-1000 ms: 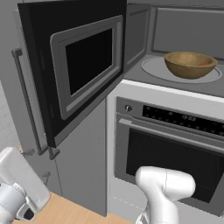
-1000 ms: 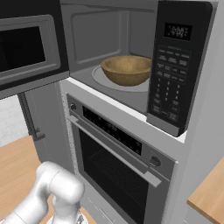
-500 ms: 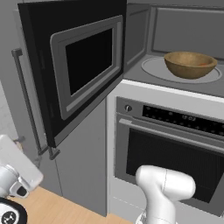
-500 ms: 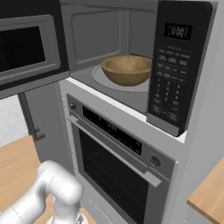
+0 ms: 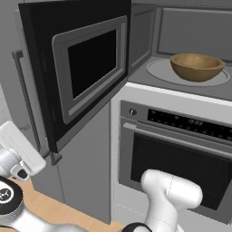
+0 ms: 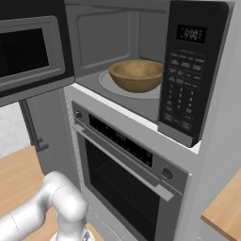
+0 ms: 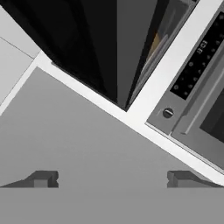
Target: Pick the carrot from the sink and place it in the bowl. Then pick the bowl and place it in the microwave. Then close the microwave door and press the start button.
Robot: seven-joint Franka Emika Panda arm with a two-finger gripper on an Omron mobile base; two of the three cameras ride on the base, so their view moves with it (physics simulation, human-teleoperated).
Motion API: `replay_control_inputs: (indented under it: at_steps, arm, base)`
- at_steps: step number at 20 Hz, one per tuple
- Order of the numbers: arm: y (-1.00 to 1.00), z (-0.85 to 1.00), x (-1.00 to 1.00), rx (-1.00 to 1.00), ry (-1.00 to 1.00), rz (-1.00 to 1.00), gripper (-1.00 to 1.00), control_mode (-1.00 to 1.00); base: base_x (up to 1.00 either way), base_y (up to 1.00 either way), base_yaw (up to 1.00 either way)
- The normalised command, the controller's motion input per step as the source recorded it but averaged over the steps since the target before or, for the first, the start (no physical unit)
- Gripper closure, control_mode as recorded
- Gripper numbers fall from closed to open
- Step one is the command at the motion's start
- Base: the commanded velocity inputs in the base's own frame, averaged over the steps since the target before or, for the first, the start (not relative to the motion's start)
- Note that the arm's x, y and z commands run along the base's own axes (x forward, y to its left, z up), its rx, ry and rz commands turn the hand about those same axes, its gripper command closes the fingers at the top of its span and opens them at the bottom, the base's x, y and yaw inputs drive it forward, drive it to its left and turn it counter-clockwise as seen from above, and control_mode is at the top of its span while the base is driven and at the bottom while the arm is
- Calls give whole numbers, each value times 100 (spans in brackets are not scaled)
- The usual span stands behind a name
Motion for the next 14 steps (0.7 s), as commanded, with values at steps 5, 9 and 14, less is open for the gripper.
replay_control_inputs:
  at_steps: [5, 9, 14]
  arm:
    - [-15, 7, 0, 4, -27, -9, -100, -100]
    - [-32, 14, 0, 7, -23, -7, -100, -100]
    - [-34, 15, 0, 8, -20, -5, -100, -100]
  base:
    - [0, 0, 0]
    - [0, 0, 0]
    - [0, 0, 0]
